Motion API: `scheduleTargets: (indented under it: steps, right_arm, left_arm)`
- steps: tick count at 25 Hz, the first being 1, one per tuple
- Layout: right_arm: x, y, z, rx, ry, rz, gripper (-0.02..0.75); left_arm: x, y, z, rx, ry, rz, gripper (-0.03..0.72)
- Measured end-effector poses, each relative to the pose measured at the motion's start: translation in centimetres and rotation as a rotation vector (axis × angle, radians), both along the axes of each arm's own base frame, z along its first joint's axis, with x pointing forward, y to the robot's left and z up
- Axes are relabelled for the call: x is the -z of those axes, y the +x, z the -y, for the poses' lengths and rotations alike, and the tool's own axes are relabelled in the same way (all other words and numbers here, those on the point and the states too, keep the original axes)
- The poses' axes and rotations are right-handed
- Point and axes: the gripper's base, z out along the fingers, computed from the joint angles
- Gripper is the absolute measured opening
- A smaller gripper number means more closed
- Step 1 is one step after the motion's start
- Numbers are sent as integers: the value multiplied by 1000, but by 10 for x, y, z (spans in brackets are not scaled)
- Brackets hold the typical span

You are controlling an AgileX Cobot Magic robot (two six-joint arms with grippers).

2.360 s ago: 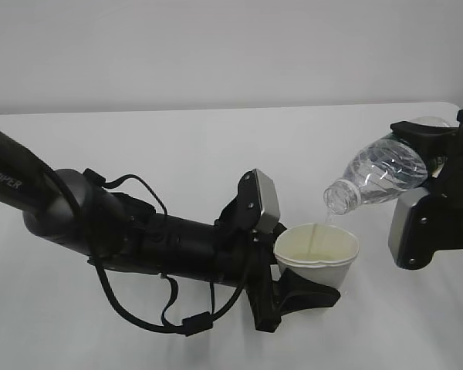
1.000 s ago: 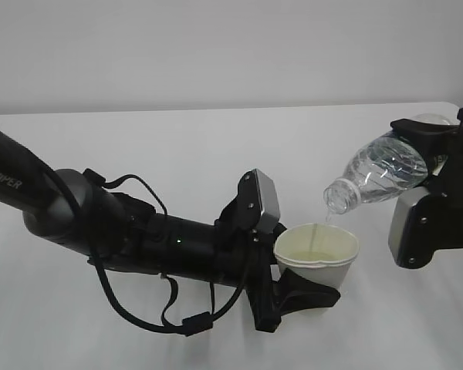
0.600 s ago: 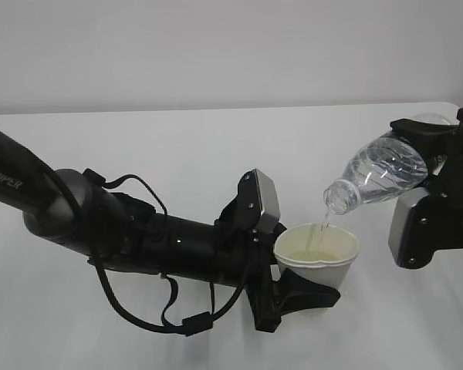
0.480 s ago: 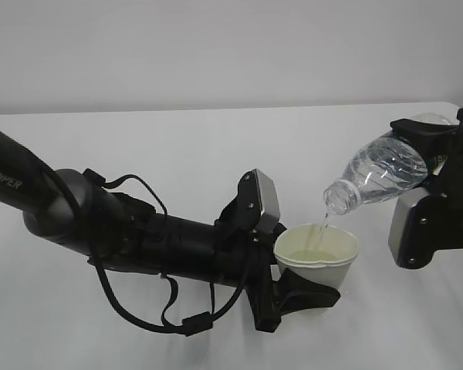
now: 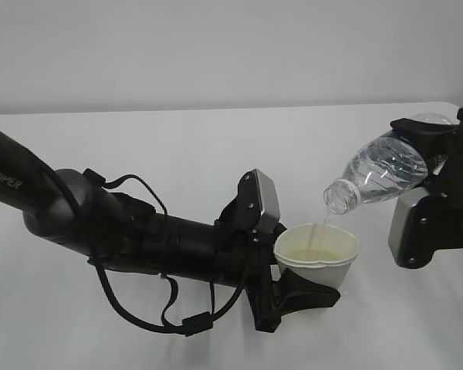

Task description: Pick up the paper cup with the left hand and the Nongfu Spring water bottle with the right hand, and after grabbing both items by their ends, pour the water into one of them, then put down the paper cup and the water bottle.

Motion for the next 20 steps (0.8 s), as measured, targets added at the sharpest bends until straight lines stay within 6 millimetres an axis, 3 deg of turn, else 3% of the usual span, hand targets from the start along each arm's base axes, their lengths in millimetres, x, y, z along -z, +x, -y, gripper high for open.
scheduleTargets:
  steps: [20]
  right_arm:
    - [-1, 0, 0, 1, 2, 5, 419]
  left_arm:
    - [1, 0, 0, 0, 1, -2, 428]
